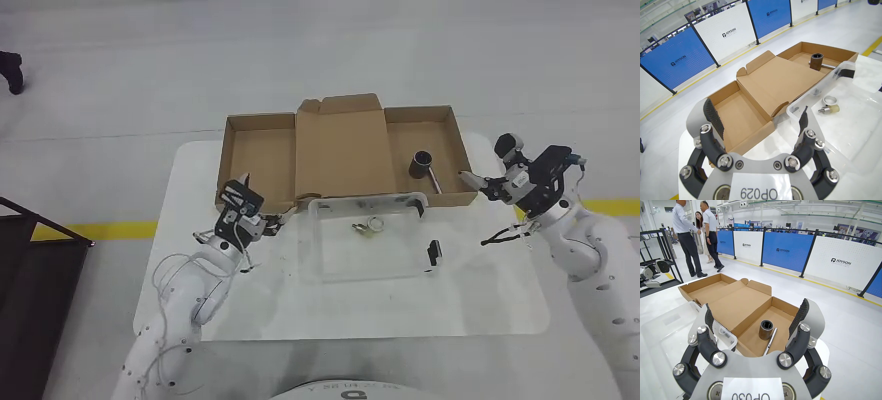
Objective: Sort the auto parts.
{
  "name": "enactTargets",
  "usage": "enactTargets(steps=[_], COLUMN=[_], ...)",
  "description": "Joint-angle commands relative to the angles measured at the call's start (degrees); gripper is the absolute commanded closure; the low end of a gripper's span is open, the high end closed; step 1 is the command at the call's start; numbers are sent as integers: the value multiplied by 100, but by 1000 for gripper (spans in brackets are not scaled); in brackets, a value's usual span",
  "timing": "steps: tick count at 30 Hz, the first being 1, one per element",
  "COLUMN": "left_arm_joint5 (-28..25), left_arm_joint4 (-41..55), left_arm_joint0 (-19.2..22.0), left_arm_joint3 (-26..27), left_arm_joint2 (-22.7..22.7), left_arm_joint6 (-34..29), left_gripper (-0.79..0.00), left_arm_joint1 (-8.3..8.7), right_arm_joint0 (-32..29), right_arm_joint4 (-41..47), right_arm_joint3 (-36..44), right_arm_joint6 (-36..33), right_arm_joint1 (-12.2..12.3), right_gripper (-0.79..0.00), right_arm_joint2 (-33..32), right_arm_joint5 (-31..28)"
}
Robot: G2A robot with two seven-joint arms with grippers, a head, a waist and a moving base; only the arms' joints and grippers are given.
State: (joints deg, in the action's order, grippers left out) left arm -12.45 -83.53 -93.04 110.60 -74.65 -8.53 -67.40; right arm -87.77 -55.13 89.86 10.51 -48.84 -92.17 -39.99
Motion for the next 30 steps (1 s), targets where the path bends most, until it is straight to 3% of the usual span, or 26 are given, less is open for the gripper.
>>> enactTargets(steps=[1,5,10,19,30], left_arm_joint5=[-606,-1064,-674,331,568], left_arm_joint4=[450,1178,1346,944,1226], left_arm_joint0=[226,780,1440,2096,2709], left_arm_joint3=[81,-19,-414,-1301,-2269], left_arm_joint2=[255,914,1784,2671,3417], left_arm_joint6=[-340,-1246,-1935,-2187,-2364], left_gripper=[-785,-785,-785,-785,-785], left_arm_joint1=[-18,-107,-282,-555,-898], right_arm_joint0=[0,0,0,0,0], right_arm_joint4=[0,0,0,0,0], right_arm_joint3=[0,0,0,0,0], right_arm_joint6=[1,1,1,1,1], right_arm_joint1=[0,0,0,0,0], right_gripper=[-785,-785,-785,-785,-785], right_arm_joint2=[0,0,0,0,0], right_arm_joint5=[0,0,0,0,0])
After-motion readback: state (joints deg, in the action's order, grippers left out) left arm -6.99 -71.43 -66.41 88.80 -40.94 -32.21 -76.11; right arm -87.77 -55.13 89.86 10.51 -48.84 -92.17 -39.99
